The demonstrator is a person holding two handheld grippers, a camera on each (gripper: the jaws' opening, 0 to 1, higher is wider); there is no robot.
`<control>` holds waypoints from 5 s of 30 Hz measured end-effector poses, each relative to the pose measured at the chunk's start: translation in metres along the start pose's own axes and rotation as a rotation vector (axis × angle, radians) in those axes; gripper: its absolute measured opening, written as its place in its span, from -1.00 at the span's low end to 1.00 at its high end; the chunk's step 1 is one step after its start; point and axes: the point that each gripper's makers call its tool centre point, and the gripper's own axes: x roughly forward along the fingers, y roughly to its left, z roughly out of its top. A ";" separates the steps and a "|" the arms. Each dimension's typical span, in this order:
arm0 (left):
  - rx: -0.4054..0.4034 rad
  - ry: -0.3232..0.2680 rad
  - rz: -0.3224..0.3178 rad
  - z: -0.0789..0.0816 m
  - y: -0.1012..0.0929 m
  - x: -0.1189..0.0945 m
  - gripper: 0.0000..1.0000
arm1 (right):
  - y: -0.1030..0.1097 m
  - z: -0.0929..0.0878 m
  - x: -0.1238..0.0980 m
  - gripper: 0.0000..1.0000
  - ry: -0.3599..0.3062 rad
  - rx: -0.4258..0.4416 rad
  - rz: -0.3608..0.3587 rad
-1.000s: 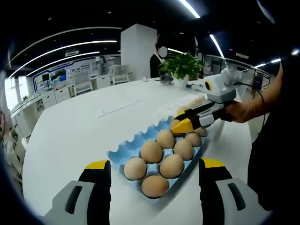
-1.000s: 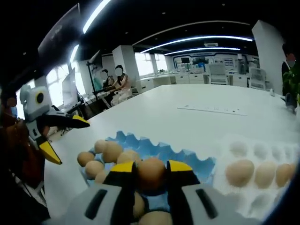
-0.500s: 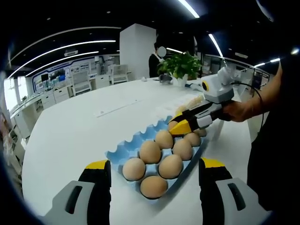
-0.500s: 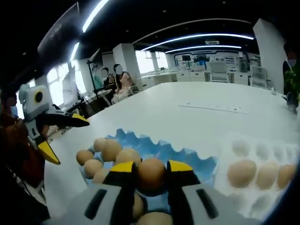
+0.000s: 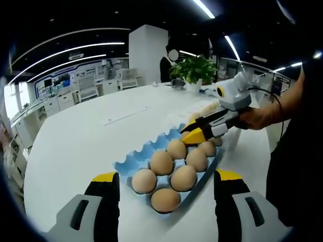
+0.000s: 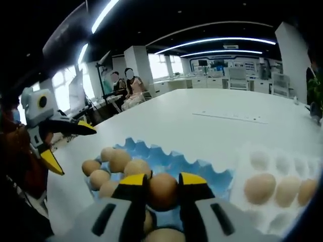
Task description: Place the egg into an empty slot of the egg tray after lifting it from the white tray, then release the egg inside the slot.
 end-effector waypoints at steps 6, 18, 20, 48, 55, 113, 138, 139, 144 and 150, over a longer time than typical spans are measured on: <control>-0.002 -0.003 0.005 0.001 0.001 -0.001 0.52 | -0.001 -0.001 -0.008 -0.49 -0.006 0.042 0.018; -0.001 -0.005 -0.003 0.003 -0.002 0.001 0.52 | -0.012 -0.003 -0.033 -0.51 -0.035 0.102 -0.004; 0.001 -0.003 -0.003 0.002 -0.002 0.002 0.52 | -0.017 -0.006 -0.036 -0.51 -0.028 0.100 -0.023; 0.001 0.006 -0.010 0.004 -0.002 0.005 0.53 | -0.255 -0.052 -0.233 -0.51 -0.109 0.235 -0.859; 0.004 0.004 -0.009 0.005 -0.002 0.003 0.53 | -0.259 -0.060 -0.227 -0.44 -0.062 0.192 -0.847; -0.029 0.017 0.007 0.000 0.000 0.000 0.53 | -0.065 0.014 -0.063 -0.46 -0.114 0.120 -0.214; -0.023 0.020 0.007 0.001 0.002 0.000 0.53 | -0.042 -0.002 -0.032 -0.46 -0.042 0.047 -0.125; -0.023 0.020 0.005 0.001 0.001 0.001 0.53 | -0.042 -0.003 -0.032 -0.46 -0.037 0.041 -0.126; -0.022 0.022 0.000 0.001 0.000 0.002 0.53 | -0.042 -0.010 -0.032 -0.45 -0.017 0.021 -0.121; -0.022 0.020 -0.003 0.001 0.001 0.003 0.53 | -0.041 -0.009 -0.031 -0.44 -0.025 0.005 -0.123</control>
